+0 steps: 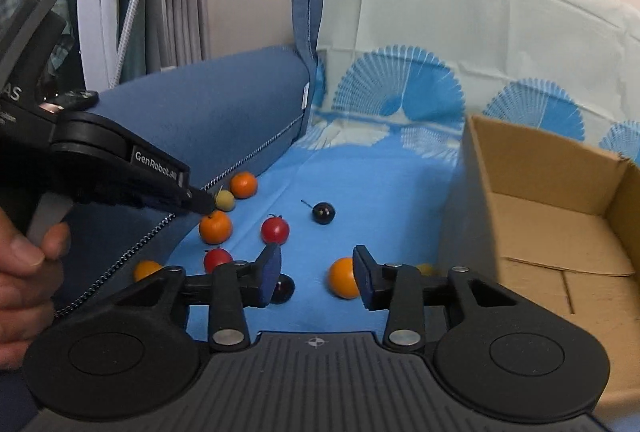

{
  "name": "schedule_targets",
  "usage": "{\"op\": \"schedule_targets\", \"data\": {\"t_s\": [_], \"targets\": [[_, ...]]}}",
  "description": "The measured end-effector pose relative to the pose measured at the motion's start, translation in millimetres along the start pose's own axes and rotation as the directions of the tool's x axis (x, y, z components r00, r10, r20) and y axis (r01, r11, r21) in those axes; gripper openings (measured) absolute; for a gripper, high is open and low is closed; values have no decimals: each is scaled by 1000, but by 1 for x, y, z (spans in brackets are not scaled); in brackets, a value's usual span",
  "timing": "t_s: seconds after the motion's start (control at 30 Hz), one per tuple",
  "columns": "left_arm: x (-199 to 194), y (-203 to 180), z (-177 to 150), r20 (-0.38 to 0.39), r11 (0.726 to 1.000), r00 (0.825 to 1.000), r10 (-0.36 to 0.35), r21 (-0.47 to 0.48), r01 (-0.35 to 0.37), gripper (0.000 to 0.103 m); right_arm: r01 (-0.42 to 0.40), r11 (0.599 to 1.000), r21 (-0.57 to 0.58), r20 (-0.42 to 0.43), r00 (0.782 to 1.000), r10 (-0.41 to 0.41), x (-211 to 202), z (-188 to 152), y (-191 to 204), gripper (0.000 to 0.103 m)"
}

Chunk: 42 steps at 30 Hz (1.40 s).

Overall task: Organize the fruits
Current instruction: 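Move both grippers down toward the fruits beside the box, then grasp the red tomato with the left gripper while the right gripper grasps the orange tangerine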

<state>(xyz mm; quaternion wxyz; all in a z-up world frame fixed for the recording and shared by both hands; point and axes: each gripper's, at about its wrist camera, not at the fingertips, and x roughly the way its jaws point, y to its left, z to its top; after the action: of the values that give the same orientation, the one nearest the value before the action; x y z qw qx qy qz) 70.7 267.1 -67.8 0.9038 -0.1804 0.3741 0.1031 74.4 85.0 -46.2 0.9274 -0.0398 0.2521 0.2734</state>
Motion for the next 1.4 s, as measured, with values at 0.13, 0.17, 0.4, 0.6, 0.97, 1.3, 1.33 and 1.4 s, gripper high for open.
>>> {"op": "schedule_targets", "data": {"t_s": [0.13,0.17,0.4,0.6,0.97,1.3,1.33,1.4], "targets": [[13,4,0,-50,1000,999,17,-22,-18,36,58,998,-40,10,998,-57,26,1,3,63],[15,4,0,-59,999,998,27,-21,-28,36,71,997,-43,0,997,-71,34,1,2,63],[34,0,-1,-130,997,988,79,2,-80,37,136,991,-8,-131,982,-136,89,-10,-13,63],[51,-1,-2,-207,995,973,97,18,-96,39,119,993,-24,-171,978,-122,101,-18,-14,41],[65,-5,-4,-251,990,958,137,56,-127,37,35,999,-28,-188,981,-40,60,-16,-4,40],[43,-13,-11,-264,996,962,64,78,-45,34,-11,999,-53,-256,967,-3,17,-27,19,40],[42,-13,-12,-274,997,960,53,75,-34,34,-9,999,-51,-269,963,-5,16,-30,20,40],[38,-14,-15,-290,997,956,41,79,-19,34,-2,999,-51,-294,956,-13,16,-36,21,40]]}}
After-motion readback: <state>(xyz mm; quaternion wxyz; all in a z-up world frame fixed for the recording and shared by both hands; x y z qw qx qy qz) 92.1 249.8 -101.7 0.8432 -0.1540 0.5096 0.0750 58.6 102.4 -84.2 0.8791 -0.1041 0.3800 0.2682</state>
